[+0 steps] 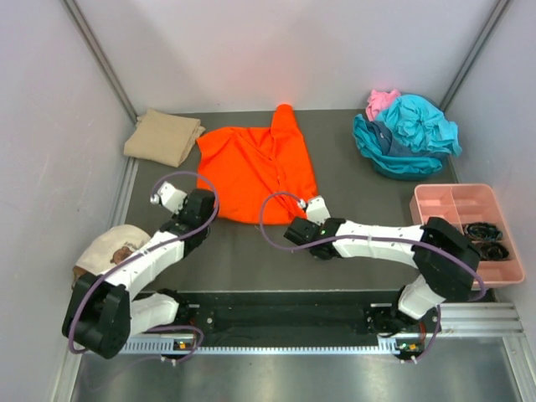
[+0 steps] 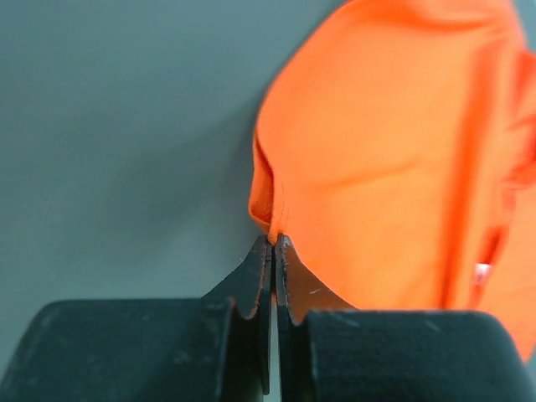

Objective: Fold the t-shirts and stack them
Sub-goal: Flatten out the tshirt

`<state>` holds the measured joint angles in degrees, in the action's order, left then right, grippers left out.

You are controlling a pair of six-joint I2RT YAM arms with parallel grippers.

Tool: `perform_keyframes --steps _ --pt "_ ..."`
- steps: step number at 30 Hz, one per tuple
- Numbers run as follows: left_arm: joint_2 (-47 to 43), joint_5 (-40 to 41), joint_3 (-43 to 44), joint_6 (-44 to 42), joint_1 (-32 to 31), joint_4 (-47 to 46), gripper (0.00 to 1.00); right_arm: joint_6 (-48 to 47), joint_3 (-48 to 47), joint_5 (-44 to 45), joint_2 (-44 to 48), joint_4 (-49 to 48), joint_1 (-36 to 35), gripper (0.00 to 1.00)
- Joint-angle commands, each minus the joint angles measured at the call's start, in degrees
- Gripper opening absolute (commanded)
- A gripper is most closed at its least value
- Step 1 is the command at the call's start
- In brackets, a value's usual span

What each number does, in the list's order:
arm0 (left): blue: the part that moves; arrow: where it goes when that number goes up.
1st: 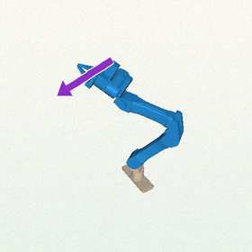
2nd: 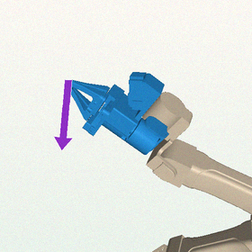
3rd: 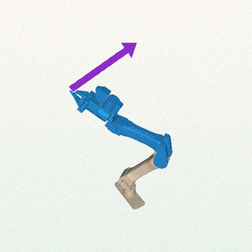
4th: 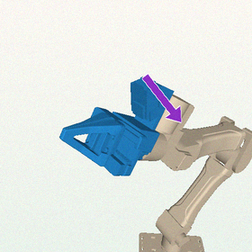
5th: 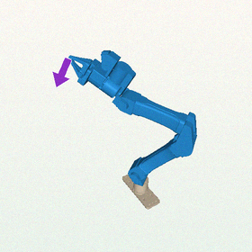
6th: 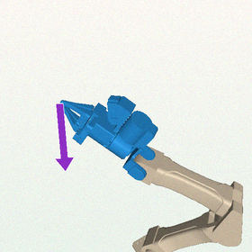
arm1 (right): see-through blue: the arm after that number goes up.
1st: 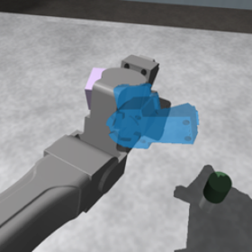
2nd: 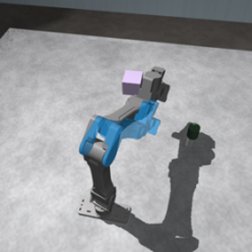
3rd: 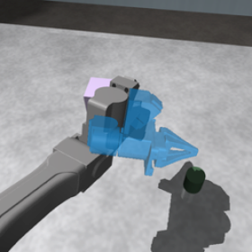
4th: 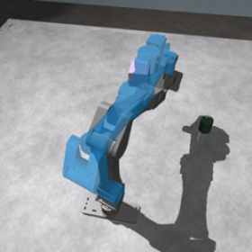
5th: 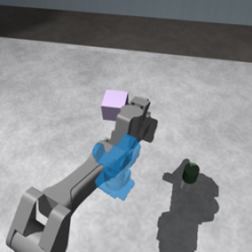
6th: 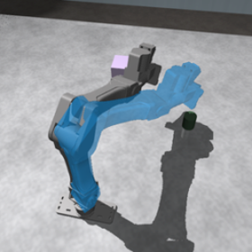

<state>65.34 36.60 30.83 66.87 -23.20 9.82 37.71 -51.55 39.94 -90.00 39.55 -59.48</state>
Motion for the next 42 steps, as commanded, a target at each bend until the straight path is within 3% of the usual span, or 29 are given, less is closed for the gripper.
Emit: perform_keyframes --steps 1,13,22,33,42 --pt "-0.7 3.0 8.7 -11.8 0.3 5.2 0.0 1.1 -3.7 2.9 8.0 2.4 1.1 0.0" --pt "1.3 5.9 23.7 -27.0 1.5 10.7 0.0 -6.5 -11.1 7.7 23.5 7.4 6.6 0.0" --pt "0.5 4.1 38.4 -36.9 2.9 16.6 0.0 -14.3 -16.2 9.0 34.1 4.0 9.0 0.0" --pt "3.1 3.8 53.9 -45.4 5.1 20.3 0.0 -21.9 -23.0 13.2 36.3 4.0 16.0 0.0" --pt "5.4 2.1 62.7 -48.8 7.6 20.6 0.0 -26.6 -29.7 16.4 36.9 -2.6 22.8 0.0"
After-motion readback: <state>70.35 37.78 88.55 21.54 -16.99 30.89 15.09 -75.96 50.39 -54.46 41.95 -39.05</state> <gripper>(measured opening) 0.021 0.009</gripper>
